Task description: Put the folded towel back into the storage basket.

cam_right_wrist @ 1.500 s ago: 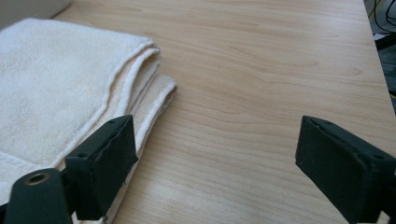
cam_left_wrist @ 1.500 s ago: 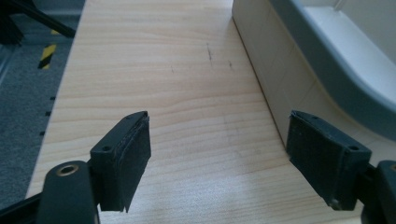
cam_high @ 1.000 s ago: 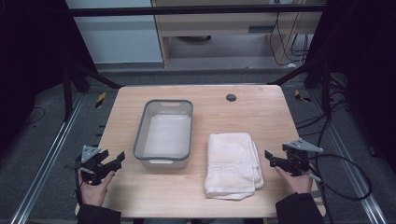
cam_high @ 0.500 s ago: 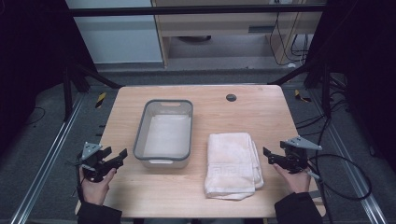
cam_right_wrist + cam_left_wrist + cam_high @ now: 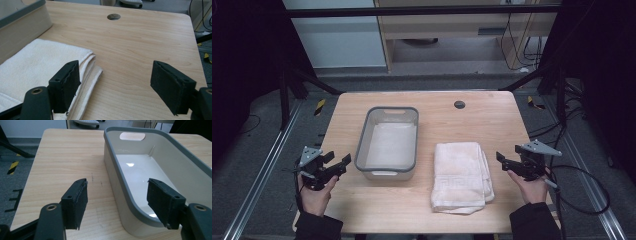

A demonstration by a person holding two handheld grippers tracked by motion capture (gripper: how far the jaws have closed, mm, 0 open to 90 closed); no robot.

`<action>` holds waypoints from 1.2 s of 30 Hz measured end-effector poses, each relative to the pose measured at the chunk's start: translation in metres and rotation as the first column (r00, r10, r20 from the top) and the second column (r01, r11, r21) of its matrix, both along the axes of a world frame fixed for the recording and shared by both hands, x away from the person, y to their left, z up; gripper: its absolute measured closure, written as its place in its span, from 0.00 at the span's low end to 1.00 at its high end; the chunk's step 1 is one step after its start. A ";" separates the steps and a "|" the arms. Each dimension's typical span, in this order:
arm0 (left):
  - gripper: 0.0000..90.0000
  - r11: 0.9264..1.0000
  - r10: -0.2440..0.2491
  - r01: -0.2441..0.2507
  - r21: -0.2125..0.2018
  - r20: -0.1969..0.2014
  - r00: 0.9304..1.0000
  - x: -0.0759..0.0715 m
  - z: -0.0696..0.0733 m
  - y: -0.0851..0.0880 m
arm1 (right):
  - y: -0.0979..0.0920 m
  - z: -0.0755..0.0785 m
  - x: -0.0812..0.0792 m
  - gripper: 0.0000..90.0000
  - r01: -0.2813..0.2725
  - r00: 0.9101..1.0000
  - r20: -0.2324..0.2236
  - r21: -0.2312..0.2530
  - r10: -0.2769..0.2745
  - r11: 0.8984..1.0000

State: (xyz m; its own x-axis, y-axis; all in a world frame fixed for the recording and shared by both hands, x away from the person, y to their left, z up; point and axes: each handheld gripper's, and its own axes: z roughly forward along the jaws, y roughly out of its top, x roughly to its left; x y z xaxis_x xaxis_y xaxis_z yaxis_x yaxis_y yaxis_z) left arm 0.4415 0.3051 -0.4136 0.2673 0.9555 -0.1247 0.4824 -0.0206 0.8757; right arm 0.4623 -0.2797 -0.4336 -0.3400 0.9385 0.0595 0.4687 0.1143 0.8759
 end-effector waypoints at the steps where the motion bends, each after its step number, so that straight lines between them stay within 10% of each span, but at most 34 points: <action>1: 0.36 1.000 -0.001 0.001 -0.002 0.002 1.000 0.000 0.001 -0.001 | 0.000 0.001 0.000 0.26 0.000 1.000 -0.001 0.010 0.000 1.000; 36: 0.34 0.981 -0.193 0.193 0.000 0.068 0.979 0.005 0.028 -0.097 | 0.025 0.028 0.019 0.29 -0.094 0.996 0.019 0.052 0.093 0.994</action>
State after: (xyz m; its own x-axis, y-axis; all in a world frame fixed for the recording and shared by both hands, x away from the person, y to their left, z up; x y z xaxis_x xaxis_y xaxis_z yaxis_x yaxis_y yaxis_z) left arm 0.4467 0.2083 -0.3856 0.4546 0.8844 -0.1059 0.4098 -0.1022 0.9064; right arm 0.4815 -0.2546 -0.4060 -0.4272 0.8984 0.1016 0.4440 0.1105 0.8892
